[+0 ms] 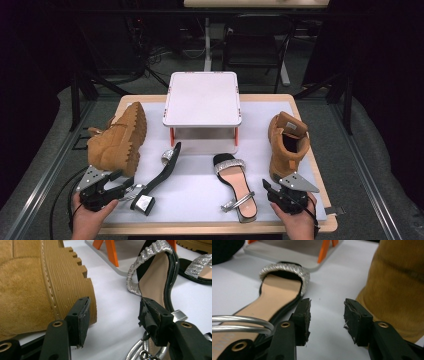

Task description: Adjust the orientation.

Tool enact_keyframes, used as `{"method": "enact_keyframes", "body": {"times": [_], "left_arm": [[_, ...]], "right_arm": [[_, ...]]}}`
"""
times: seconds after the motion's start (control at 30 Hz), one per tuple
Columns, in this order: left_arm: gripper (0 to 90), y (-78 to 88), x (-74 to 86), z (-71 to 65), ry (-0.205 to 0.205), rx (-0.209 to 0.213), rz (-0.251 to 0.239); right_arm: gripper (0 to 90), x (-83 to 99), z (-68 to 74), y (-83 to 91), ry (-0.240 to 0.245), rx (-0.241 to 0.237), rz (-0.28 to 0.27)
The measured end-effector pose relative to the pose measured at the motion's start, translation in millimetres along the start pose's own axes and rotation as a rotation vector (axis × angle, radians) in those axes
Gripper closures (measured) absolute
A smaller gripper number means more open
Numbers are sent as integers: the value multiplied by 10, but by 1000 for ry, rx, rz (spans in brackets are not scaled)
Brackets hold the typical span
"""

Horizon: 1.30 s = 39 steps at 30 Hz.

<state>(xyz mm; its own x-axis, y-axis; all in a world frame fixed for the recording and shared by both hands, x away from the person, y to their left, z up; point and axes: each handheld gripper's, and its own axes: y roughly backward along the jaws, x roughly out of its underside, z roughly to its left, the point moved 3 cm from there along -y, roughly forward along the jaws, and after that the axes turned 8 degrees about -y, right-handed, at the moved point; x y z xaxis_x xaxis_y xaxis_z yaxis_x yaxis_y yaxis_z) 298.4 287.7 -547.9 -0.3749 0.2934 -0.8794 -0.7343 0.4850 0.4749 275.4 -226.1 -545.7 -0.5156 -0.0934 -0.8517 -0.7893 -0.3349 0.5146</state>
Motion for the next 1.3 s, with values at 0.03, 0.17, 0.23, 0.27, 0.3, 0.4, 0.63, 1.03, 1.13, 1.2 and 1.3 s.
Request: {"method": "enact_keyframes", "body": {"times": [0.03,0.17,0.23,0.27,0.3,0.4,0.63,1.03,1.13,1.2,1.3], "left_arm": [[423,-11,3,1,4,4,3],[418,-15,10,-8,18,22,4],[414,-11,11,-7,13,24,5],[412,-13,11,-2,9,20,5],[409,-17,12,4,9,17,5],[410,-22,11,13,16,31,0],[435,-16,21,8,-1,27,4],[429,25,3,4,18,69,5],[433,50,-17,-5,23,76,-11],[439,64,-30,-14,27,90,-21],[454,95,-51,-34,44,116,-26]], "right_arm": [[549,16,-18,-22,-21,-16,15],[515,39,-27,-52,-34,-29,41],[501,44,-10,-59,-26,-26,48],[503,48,0,-60,-14,-25,51],[509,49,9,-59,-1,-20,48],[511,52,56,-49,8,-18,27],[532,70,51,-74,-24,-21,45],[549,74,71,-106,-58,-49,68],[553,72,70,-103,-73,-53,69],[553,71,70,-102,-72,-51,71],[551,72,76,-102,-74,-52,69]]}}
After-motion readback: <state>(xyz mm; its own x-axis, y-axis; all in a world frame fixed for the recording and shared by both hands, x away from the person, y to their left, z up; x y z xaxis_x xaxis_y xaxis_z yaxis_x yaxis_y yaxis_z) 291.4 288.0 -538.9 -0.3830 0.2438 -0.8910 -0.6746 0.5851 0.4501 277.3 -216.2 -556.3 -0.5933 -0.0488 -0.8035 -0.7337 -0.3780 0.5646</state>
